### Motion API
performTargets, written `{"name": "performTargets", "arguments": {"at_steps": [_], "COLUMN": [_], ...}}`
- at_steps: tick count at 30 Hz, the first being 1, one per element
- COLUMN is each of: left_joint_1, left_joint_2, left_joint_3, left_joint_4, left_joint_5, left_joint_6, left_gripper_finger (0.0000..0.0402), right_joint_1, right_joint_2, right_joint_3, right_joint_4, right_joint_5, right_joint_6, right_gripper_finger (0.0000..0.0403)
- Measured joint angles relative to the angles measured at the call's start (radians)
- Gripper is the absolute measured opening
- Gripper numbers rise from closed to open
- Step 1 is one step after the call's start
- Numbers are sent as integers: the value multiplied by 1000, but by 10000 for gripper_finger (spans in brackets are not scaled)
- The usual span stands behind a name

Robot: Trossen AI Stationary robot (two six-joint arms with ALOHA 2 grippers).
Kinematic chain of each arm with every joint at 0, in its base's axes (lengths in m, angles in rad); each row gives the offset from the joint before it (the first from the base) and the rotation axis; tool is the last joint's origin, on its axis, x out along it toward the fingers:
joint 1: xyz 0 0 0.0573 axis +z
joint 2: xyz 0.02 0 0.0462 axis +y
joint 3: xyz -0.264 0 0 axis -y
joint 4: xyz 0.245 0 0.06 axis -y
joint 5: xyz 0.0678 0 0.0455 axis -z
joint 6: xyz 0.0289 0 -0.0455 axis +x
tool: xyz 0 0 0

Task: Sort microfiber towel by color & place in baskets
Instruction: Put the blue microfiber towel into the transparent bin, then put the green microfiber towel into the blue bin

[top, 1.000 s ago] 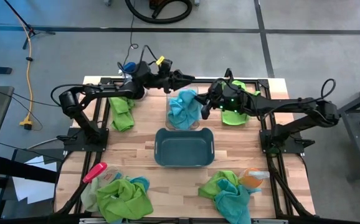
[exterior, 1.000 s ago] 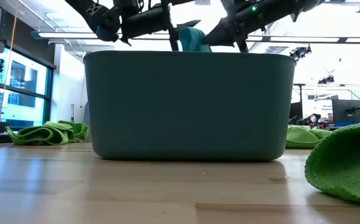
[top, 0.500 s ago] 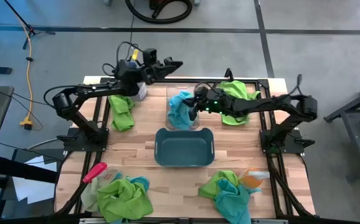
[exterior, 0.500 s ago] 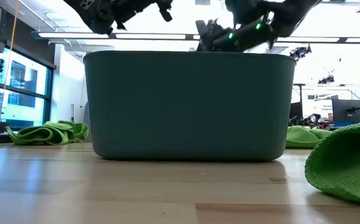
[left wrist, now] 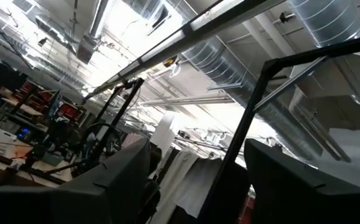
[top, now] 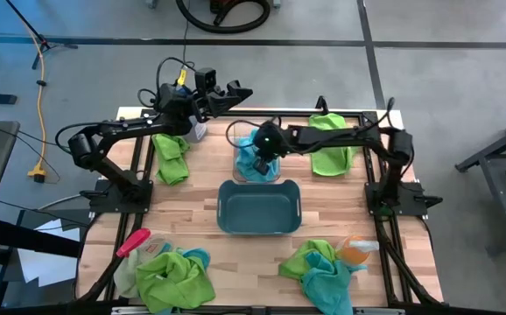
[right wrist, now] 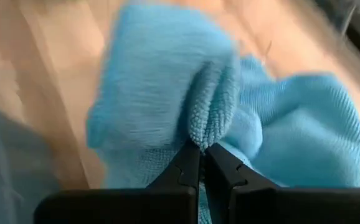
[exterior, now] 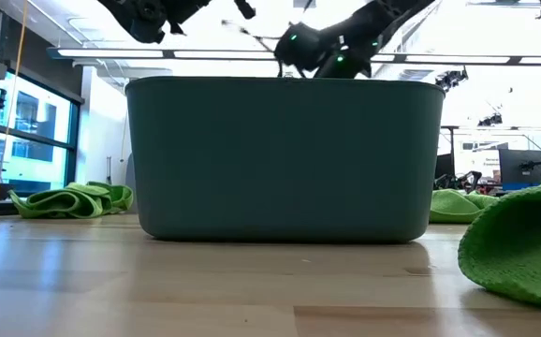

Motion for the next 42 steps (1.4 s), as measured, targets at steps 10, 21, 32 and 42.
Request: {"name": "performTargets", "arguments": {"at_steps": [10,21,32,42], "left_joint_1": [-1,-1,-1,0], "left_joint_2": [0,0,0,1], "left_joint_3": [0,0,0,0], "left_joint_4": [4,5,5,55], "left_joint_5": [0,-1,-2,19], "left_joint_6": [-11,-19,-19,-19], "left_gripper_finger": [248,248,248,248], "right_joint_1": [-16,-29,-29,-30], "right_joint_2": [153,158,158,158], "right_joint_3": [109,140,375,538], "right_joint_4": [-115,-198,-433,-592], "right_joint_5": [-68,-99,-91,-110], "right_joint_6": [-21,56,-114,-255], "right_gripper_finger": [0,91,268,279]}}
